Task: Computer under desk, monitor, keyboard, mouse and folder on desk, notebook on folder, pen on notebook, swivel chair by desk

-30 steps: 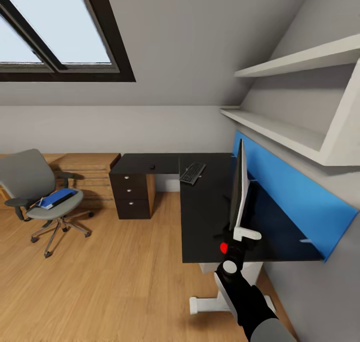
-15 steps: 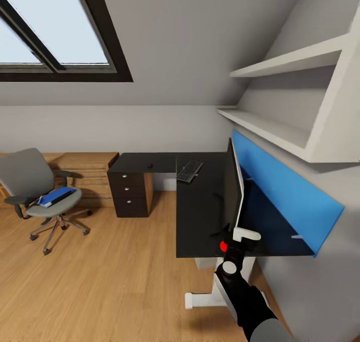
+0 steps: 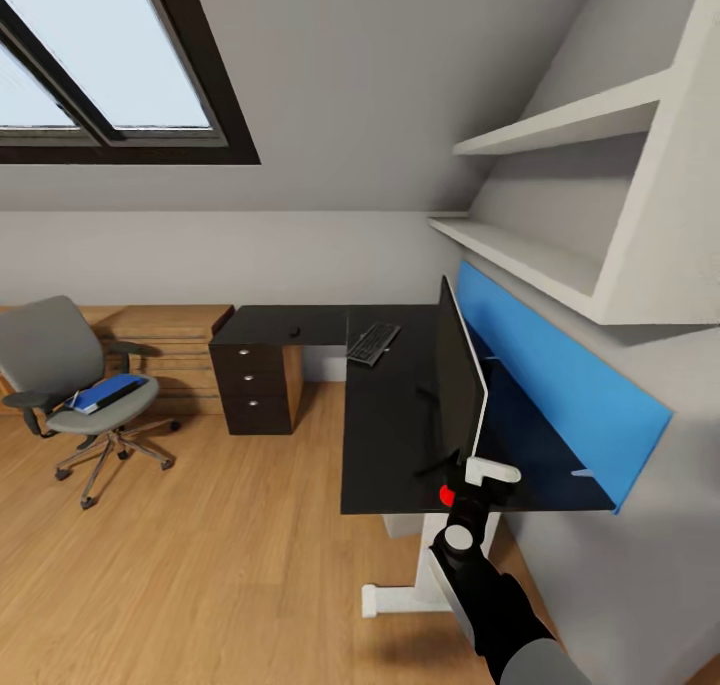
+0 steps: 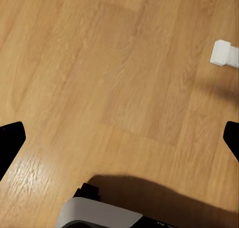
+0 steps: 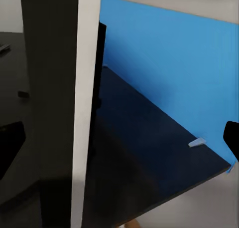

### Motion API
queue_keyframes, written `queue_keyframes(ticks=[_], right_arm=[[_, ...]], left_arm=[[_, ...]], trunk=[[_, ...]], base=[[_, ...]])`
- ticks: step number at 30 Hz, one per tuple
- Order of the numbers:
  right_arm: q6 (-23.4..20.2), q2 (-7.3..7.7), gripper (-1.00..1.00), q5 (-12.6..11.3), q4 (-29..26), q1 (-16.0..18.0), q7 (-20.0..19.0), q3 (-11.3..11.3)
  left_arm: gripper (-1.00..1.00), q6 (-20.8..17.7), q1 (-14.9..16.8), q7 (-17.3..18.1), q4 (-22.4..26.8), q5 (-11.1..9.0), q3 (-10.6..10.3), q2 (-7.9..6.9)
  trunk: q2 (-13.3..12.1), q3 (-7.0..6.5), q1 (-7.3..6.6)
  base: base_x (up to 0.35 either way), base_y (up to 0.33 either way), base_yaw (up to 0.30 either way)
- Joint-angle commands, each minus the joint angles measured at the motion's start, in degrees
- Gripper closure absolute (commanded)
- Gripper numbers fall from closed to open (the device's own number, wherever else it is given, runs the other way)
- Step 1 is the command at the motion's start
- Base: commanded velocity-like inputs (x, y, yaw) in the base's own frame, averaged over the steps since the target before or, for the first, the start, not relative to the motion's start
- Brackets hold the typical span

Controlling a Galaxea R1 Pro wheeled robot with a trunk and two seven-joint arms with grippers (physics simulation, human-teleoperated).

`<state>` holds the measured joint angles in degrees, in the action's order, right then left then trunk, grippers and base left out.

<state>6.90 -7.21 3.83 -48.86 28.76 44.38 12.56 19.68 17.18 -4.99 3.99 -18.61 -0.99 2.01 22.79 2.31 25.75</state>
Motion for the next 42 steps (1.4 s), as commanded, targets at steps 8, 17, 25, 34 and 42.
queue_keyframes(ticks=[8, 17, 25, 34, 42], right_arm=[[0.13, 0.01, -1.00, 0.14, 0.33, 0.07, 0.23, 0.48], [0.19, 0.01, -1.00, 0.13, 0.35, 0.07, 0.19, 1.86], [0.21, 0.01, -1.00, 0.13, 0.41, 0.07, 0.04, 2.07], [0.22, 0.01, -1.00, 0.13, 1.04, 0.07, -2.32, 3.25], [0.25, 0.01, -1.00, 0.12, 1.15, 0.07, -2.84, 3.42]], left_arm=[[-1.00, 0.18, 0.05, -0.34, -0.03, -0.11, -0.15, 0.01], [-1.00, 0.18, 0.05, -0.37, -0.03, -0.11, -0.08, 0.01], [-1.00, 0.18, 0.05, -0.37, -0.03, -0.11, -0.07, 0.01], [-1.00, 0.18, 0.05, -0.37, -0.03, -0.11, -0.07, 0.01], [-1.00, 0.18, 0.05, -0.37, -0.03, -0.11, -0.07, 0.01]], trunk=[[0.13, 0.13, 0.04], [0.13, 0.13, 0.04], [0.13, 0.13, 0.04], [0.13, 0.13, 0.04], [0.13, 0.13, 0.04]], base=[[0.000, -0.085, 0.000], [0.000, -0.071, 0.000], [0.000, -0.004, 0.000], [0.000, 0.000, 0.000], [-0.146, 0.000, 0.000]])
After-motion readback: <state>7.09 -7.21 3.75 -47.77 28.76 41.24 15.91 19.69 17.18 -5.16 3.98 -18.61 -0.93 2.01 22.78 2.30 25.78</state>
